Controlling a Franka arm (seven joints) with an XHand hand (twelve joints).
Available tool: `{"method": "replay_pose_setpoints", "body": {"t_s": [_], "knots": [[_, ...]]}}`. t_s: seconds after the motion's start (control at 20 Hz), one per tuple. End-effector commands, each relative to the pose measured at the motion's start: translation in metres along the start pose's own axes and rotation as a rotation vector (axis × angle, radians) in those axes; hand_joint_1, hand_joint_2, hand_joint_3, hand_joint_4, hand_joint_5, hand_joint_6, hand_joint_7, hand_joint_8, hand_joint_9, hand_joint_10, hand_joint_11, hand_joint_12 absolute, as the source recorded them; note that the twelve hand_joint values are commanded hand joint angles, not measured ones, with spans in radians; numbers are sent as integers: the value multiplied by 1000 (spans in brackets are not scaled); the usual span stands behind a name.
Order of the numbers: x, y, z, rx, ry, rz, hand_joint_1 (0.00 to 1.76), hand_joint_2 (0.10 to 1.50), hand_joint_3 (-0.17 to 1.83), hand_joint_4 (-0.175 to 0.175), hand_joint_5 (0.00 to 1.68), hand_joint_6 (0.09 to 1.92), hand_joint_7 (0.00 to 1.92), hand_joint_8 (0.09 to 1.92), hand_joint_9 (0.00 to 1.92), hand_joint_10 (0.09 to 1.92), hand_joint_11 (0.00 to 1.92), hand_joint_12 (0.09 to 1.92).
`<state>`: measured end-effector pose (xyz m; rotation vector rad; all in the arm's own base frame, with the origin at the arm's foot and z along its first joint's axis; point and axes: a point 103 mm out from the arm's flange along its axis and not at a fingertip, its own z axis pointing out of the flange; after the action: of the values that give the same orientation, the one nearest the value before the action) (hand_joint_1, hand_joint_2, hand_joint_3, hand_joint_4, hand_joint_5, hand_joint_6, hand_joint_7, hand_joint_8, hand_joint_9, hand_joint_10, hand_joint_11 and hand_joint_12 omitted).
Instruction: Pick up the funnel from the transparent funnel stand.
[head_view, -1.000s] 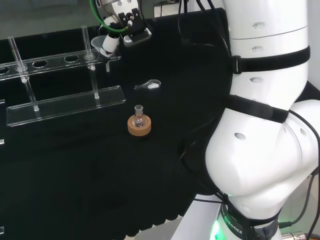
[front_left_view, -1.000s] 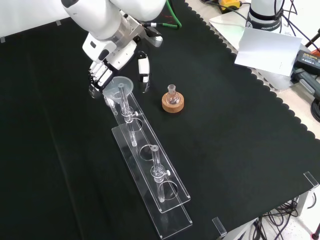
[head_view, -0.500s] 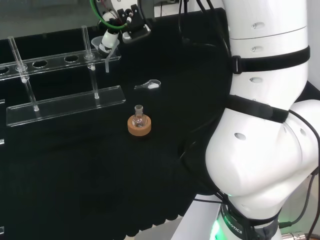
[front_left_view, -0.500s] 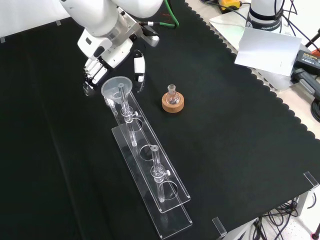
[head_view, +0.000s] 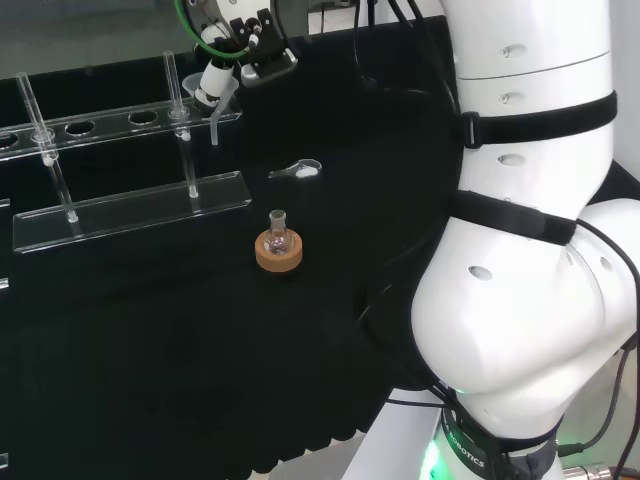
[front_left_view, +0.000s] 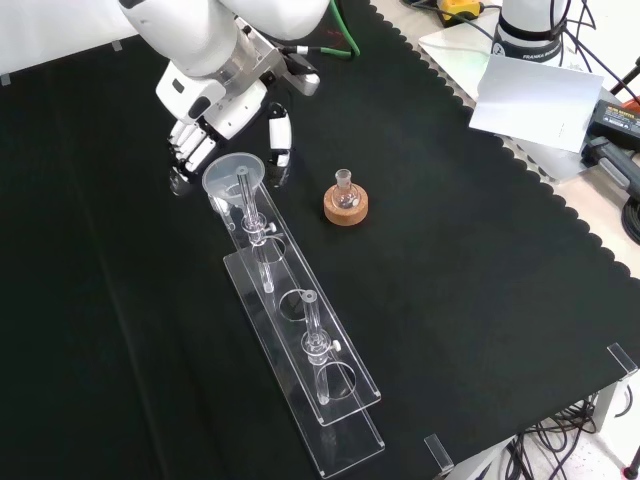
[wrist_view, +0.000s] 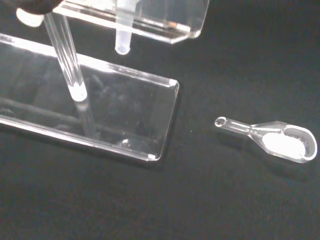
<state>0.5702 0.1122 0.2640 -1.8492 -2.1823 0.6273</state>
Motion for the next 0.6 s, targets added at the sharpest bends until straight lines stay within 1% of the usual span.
{"method": "replay_pose_setpoints", "body": {"t_s": [0.05, 0.1, 0.15, 0.25, 0.35, 0.45, 0.6], "knots": [[3, -5, -9, 4, -23, -19, 645, 721, 333, -25, 304, 87, 243, 697, 407, 711, 279, 1460], [4, -5, -9, 2, -13, -19, 644, 718, 347, -28, 363, 87, 297, 697, 448, 689, 289, 1450], [3, -6, -8, -16, -10, -16, 644, 715, 359, -30, 413, 87, 351, 699, 490, 670, 301, 1438], [2, -9, -10, -93, -19, -12, 648, 718, 379, -34, 490, 87, 459, 706, 573, 635, 332, 1414], [0, -13, -13, -146, -42, -2, 679, 735, 399, -31, 581, 99, 603, 723, 691, 605, 397, 1373], [-2, -17, -17, -187, -63, 7, 717, 746, 418, -22, 668, 188, 705, 723, 781, 558, 451, 1334], [-7, -27, -26, -253, -79, 11, 768, 748, 448, -6, 713, 466, 817, 738, 879, 508, 519, 1291]]}}
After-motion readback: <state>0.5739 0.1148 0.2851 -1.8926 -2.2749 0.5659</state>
